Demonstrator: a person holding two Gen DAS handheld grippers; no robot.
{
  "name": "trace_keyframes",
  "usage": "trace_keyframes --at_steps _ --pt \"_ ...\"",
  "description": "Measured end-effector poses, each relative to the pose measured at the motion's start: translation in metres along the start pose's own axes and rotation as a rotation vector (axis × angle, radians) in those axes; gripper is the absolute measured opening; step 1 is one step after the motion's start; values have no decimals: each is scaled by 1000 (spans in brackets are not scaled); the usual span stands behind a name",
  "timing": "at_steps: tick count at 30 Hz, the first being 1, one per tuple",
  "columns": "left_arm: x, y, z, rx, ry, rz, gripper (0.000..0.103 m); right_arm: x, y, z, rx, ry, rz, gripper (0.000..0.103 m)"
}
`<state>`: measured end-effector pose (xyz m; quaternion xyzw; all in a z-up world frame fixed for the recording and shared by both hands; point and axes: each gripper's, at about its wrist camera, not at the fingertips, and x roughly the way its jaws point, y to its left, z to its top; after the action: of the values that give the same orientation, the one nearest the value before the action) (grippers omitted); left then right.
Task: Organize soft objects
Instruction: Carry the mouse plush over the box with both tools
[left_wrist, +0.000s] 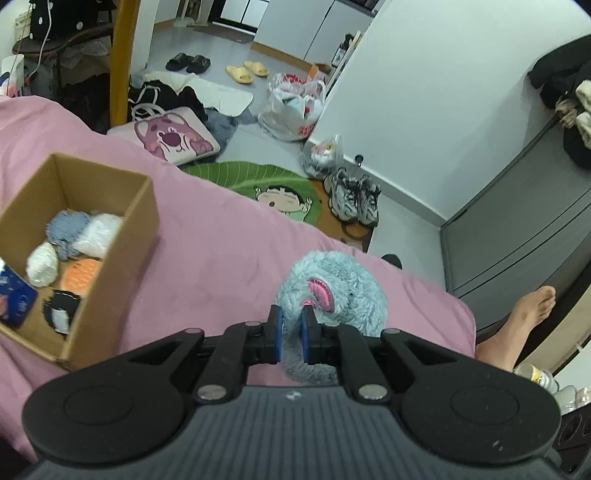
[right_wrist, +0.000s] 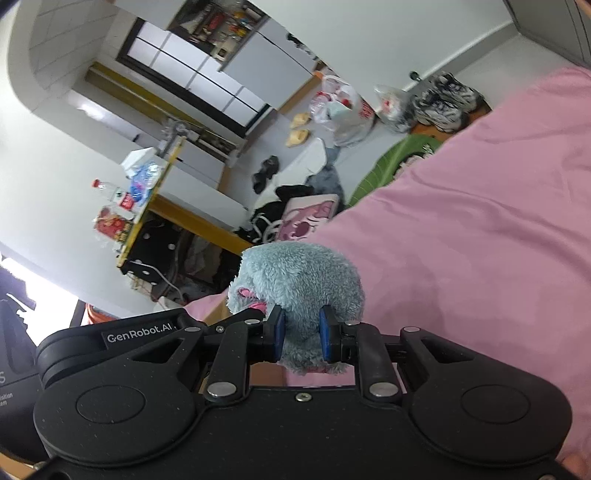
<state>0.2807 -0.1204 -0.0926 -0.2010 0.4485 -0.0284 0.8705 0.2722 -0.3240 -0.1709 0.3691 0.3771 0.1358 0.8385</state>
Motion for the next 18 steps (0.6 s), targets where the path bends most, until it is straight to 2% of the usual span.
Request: trace_keyframes --at_steps 10,18 --pt "-53 25 8 14 -70 6 9 -14 43 -23 -43 -35 74 19" --pt "-86 52 10 14 -96 1 9 -14 60 -44 -30 -42 124 19"
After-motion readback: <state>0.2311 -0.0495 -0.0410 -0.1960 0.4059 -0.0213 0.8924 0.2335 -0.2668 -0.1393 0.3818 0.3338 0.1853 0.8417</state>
